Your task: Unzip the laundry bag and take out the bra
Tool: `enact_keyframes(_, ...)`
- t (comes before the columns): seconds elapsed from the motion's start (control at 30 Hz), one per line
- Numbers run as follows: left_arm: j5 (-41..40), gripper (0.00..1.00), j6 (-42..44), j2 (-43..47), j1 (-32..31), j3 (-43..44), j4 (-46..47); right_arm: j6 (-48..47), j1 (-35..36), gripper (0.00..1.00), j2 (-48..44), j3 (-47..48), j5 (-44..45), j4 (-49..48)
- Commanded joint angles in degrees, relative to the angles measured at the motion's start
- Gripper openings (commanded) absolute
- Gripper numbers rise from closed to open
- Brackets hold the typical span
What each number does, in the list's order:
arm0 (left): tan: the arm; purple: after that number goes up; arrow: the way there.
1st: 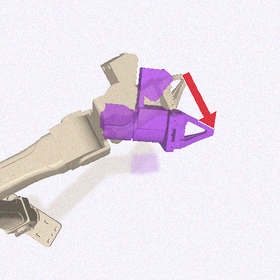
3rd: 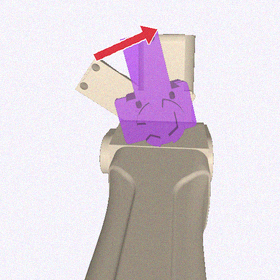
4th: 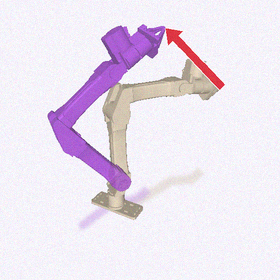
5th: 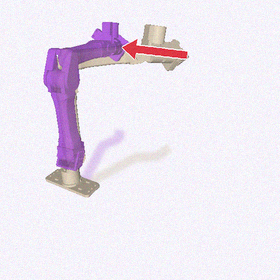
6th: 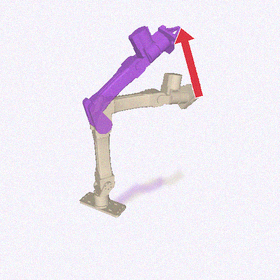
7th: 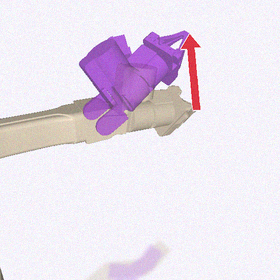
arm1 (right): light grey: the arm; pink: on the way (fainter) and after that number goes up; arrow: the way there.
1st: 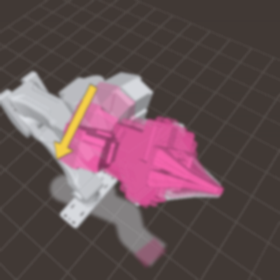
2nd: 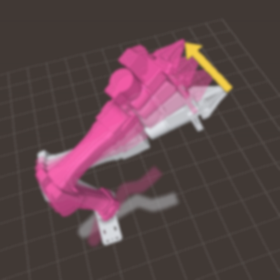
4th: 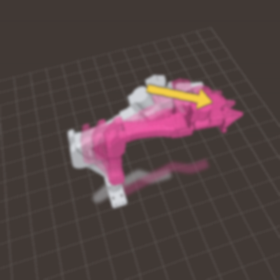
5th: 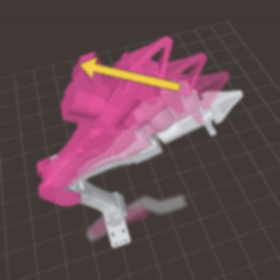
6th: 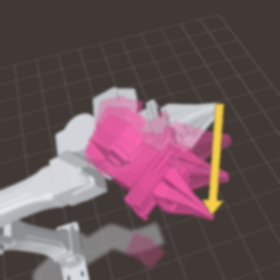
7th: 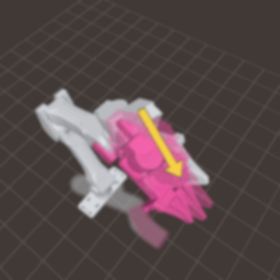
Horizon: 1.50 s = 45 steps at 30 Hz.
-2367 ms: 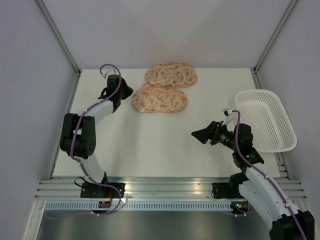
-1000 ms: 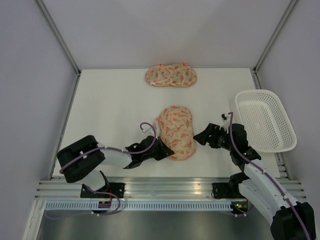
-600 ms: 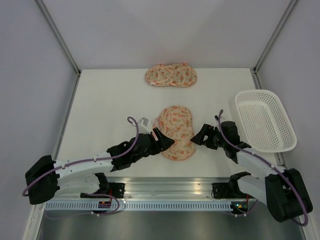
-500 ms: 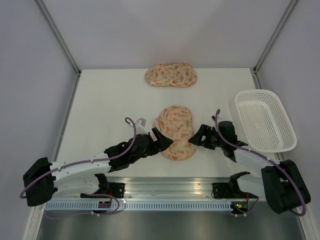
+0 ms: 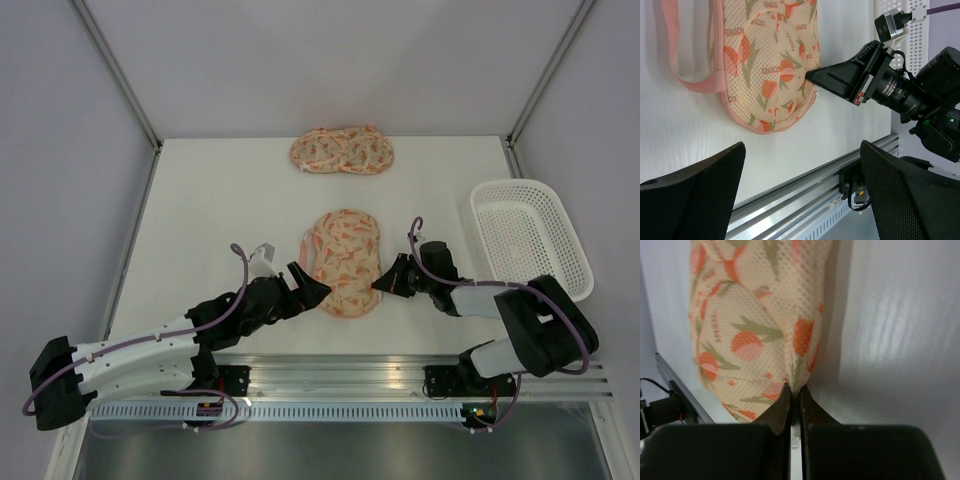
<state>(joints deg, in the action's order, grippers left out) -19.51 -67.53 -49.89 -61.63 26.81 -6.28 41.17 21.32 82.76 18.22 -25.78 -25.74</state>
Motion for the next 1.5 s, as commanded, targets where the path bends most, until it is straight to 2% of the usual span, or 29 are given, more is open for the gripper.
enact_keyframes(0.0,-1.59,0.99,1.26,4.61,-0.25,-1.14,-3.90,-2.57,0.39,0.00,-6.25,3.91,7.48,9.67)
enact_keyframes(0.07,-1.85,0.99,1.26,7.95,-0.25,-2.10,-4.87,-6.61,0.82,0.00,-11.63,6.99,16.69,17.61)
enact_keyframes(0.1,-1.94,0.99,1.52,8.83,-0.25,-2.46,-5.57,-8.54,1.09,0.00,-16.44,11.18,19.86,25.39)
enact_keyframes(0.13,-2.11,0.99,1.52,9.89,-0.25,-2.72,-5.84,-11.87,1.35,0.00,-18.32,13.66,27.03,29.91)
enact_keyframes(0.2,-2.55,0.99,1.78,11.91,-0.25,-3.16,-6.54,-15.49,2.67,0.00,-21.14,21.37,32.70,39.82)
enact_keyframes(0.27,-2.82,0.99,2.13,12.71,-0.34,-3.25,-7.25,-20.22,4.50,0.00,-21.24,26.14,40.85,44.96)
enact_keyframes(0.4,-2.82,0.99,2.31,12.71,-0.25,-2.90,-7.51,-23.76,8.55,0.00,-17.64,34.33,52.03,52.71)
enact_keyframes(0.43,-2.82,0.99,2.23,12.71,-0.34,-2.90,-7.95,-23.68,11.95,0.00,-16.33,35.47,55.28,53.85)
enact_keyframes(0.47,-2.82,0.99,1.62,12.71,-0.25,-3.08,-8.13,-23.85,13.99,0.00,-13.27,37.66,62.19,55.51)
enact_keyframes(0.5,-2.90,0.99,1.26,12.62,-0.25,-3.34,-8.22,-24.72,16.79,0.00,-11.41,38.55,64.17,55.53)
enact_keyframes(0.53,-2.82,0.99,1.00,12.71,-0.25,-3.78,-8.13,-25.95,22.48,0.00,-9.22,39.34,65.75,55.18)
enact_keyframes(0.63,-3.17,0.99,0.20,12.80,-0.34,-4.83,-8.48,-30.61,31.56,0.00,3.16,42.86,71.38,55.96)
enact_keyframes(0.67,-3.60,0.99,-0.41,12.80,-0.25,-5.10,-8.39,-30.79,37.16,0.00,10.24,45.04,72.00,57.62)
enact_keyframes(0.77,-4.66,0.99,-0.94,12.45,-0.25,-6.15,-8.48,-31.67,44.93,0.00,21.43,47.69,68.77,56.95)
enact_keyframes(0.87,-4.92,0.99,-1.29,13.06,-0.25,-7.12,-8.48,-31.15,50.74,0.00,25.77,47.79,68.15,54.14)
enact_keyframes(0.93,-5.02,0.99,-1.47,14.54,-0.34,-7.82,-9.10,-30.36,53.20,0.00,25.00,46.74,67.10,52.20)
enact_keyframes(1.17,-6.15,0.99,-2.00,20.18,-0.25,-9.76,-9.45,-29.57,53.56,0.00,15.69,42.61,66.65,48.94)
enact_keyframes(1.47,-8.44,0.99,-4.10,20.62,-0.25,-10.46,-9.18,-25.35,53.56,0.00,7.34,39.36,62.26,45.60)
